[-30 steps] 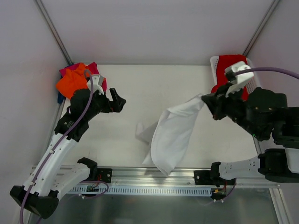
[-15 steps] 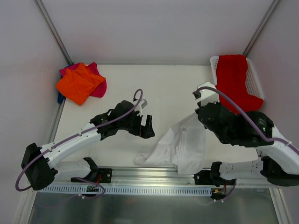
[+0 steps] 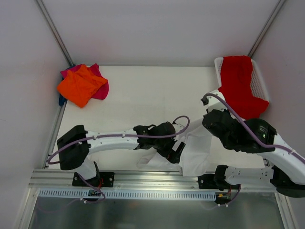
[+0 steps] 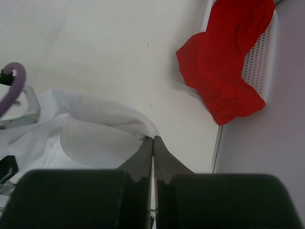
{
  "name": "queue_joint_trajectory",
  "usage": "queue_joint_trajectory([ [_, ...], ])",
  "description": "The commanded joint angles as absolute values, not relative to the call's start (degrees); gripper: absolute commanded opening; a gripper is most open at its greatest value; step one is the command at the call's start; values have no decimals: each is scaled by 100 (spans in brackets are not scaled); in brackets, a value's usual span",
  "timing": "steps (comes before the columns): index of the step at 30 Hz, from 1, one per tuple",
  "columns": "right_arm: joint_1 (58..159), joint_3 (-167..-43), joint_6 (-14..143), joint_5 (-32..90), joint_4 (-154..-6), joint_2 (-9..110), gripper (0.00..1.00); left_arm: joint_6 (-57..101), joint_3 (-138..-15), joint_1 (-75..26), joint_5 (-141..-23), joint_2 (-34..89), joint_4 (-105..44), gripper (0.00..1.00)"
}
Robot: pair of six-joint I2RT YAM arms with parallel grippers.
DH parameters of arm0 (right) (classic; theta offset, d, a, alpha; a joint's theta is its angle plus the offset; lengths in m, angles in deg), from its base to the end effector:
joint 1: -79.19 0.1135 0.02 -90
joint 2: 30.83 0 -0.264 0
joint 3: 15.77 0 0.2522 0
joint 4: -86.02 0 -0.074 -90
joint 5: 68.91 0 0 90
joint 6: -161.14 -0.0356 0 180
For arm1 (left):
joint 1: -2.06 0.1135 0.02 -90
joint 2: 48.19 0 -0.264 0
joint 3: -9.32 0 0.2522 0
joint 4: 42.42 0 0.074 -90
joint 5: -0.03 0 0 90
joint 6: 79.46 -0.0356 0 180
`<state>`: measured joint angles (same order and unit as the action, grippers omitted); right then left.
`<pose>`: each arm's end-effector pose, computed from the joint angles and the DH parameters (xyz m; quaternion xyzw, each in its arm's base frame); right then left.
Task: Fold and stack the t-shirts
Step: Flatten out the tshirt
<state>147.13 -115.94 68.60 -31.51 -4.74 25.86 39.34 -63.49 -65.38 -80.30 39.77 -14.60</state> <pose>0.0731 0.1050 0.4392 -0.3083 0.7890 -0.1405 0.5125 0.1226 -0.3106 0.2371 0.3340 0.8511 -0.3476 0.2079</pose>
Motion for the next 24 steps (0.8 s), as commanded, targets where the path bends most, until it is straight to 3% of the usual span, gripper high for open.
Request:
queue_joint_trajectory([
  [1,14590,-11497,6789,-3094,-595,2446,1,3884,-6658,-6597,-8539,4364,-1863,99],
  [14,14379,-11127,6771,-2954,-788,2147,0,3954,-6483,-6474,-9103,4901,-2461,98],
  [24,14010,-10960,6982,-2743,-991,2208,1,4174,-6386,-6377,-8453,4743,-2682,73],
])
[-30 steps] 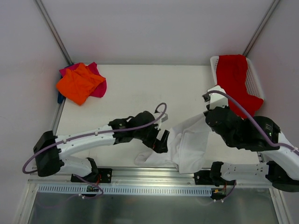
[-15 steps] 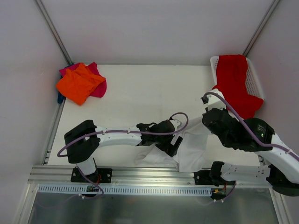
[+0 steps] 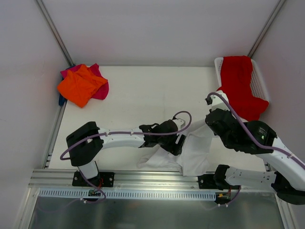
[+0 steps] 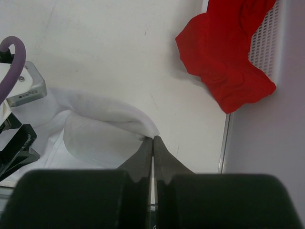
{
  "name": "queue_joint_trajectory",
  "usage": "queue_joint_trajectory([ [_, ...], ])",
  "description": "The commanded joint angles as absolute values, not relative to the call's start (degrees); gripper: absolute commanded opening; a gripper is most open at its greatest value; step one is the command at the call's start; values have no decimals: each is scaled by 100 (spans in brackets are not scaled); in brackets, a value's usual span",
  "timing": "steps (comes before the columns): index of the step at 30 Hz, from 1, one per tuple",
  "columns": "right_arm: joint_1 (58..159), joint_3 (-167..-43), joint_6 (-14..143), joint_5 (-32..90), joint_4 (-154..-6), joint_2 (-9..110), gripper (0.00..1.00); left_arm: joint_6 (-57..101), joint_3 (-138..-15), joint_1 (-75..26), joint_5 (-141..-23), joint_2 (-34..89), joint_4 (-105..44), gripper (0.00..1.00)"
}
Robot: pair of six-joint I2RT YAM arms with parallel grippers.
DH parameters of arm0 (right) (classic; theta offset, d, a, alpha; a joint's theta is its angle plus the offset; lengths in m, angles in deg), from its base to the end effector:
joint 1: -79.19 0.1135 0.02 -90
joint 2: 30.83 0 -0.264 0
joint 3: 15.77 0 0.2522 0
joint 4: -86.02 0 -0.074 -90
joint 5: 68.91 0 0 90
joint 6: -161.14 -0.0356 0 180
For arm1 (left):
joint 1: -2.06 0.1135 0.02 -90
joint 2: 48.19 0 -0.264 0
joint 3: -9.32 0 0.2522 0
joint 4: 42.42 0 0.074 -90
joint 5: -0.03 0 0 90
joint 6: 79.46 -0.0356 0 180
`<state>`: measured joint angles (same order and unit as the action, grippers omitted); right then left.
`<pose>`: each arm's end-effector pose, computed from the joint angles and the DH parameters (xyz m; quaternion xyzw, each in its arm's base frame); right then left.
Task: Fold and stack the t-shirts
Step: Flatten out the tshirt
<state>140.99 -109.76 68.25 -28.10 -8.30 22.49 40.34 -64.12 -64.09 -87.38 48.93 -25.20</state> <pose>0.0816 0.0951 0.4208 -0.2744 0.8098 -0.1387 0.4996 0.1467 -0.3359 0.2024 0.2926 0.8611 -0.3223 0.2628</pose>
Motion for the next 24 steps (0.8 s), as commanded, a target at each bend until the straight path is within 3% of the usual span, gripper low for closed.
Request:
queue_joint_trajectory([
  [1,13975,-10951,6982,-2742,-991,2200,0,4261,-6386,-6386,-8418,4717,-2655,71],
  [24,13781,-10916,6991,-2567,-1087,2244,0,4579,-6095,-6386,-8426,4734,-1794,64],
])
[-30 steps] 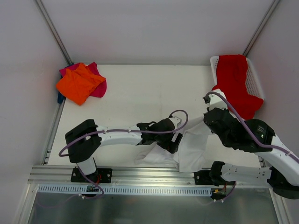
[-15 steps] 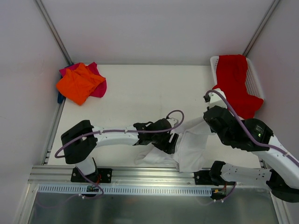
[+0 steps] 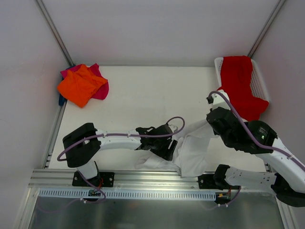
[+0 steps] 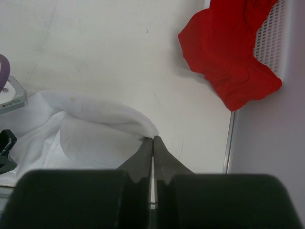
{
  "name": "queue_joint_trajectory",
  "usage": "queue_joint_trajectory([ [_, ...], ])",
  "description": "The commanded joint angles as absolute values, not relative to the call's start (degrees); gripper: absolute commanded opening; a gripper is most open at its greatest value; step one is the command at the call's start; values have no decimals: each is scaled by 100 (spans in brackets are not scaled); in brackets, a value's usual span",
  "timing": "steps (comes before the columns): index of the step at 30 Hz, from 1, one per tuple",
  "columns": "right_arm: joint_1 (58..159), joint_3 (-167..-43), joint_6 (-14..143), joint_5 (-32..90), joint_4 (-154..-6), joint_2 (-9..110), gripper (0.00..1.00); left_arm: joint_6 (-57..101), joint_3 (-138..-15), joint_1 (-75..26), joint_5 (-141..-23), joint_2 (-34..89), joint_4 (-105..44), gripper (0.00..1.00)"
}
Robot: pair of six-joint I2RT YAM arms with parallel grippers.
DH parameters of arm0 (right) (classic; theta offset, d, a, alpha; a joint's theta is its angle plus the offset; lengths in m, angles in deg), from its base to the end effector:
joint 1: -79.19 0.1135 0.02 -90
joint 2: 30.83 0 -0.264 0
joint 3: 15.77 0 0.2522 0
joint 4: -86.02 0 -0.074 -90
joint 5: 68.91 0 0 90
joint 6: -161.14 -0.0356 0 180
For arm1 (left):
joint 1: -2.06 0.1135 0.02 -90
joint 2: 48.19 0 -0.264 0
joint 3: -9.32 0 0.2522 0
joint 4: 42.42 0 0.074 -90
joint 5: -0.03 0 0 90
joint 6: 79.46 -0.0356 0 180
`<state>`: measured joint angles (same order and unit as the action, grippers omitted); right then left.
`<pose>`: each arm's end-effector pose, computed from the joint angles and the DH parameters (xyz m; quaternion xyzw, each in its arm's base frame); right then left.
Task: Fold and stack the t-shirts
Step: Flatten out the tshirt
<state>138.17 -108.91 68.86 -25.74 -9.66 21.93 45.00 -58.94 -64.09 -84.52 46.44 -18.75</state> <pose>0.0857 0.0922 0.4188 -0.2642 0.8170 -0.1318 0.4952 0.1334 -0.3101 0.1807 0.2719 0.8986 -0.2912 0.1836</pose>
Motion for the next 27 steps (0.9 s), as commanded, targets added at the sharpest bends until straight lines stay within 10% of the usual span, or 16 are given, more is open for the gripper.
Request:
queue_joint_trajectory([
  [1,13772,-10899,6983,-2549,-1087,2252,1,4570,-6130,-6394,-8409,4760,-1794,64],
  [27,13333,-10582,7079,-2303,-1342,2200,0,4517,-6359,-6394,-8303,4980,-1803,18],
])
